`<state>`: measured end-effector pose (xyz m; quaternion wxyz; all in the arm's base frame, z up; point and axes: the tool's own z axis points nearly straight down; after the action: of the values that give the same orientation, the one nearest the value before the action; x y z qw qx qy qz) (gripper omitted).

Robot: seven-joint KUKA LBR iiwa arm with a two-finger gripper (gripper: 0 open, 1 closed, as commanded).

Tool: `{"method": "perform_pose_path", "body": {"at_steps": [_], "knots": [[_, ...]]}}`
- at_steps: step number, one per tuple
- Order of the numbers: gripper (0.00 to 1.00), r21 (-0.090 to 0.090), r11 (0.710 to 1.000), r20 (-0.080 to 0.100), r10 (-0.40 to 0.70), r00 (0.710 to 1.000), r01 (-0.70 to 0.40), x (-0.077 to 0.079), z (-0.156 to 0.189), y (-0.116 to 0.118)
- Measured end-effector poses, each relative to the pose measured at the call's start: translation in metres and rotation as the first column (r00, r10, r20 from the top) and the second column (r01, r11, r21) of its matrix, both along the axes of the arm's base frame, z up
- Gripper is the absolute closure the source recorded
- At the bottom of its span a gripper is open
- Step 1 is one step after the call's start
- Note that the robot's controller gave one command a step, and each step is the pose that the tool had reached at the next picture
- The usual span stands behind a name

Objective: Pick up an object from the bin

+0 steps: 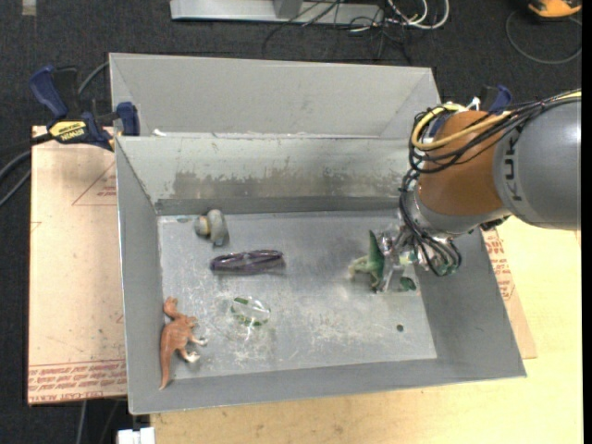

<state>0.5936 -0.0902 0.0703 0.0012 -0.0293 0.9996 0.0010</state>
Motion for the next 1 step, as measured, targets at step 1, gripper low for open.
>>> {"method": "perform_pose_path", "body": {"at_steps": [1], "knots": [[1.0, 0.0, 1.0, 0.0, 0.0, 1.0, 0.0, 0.0, 0.0, 0.0]]}}
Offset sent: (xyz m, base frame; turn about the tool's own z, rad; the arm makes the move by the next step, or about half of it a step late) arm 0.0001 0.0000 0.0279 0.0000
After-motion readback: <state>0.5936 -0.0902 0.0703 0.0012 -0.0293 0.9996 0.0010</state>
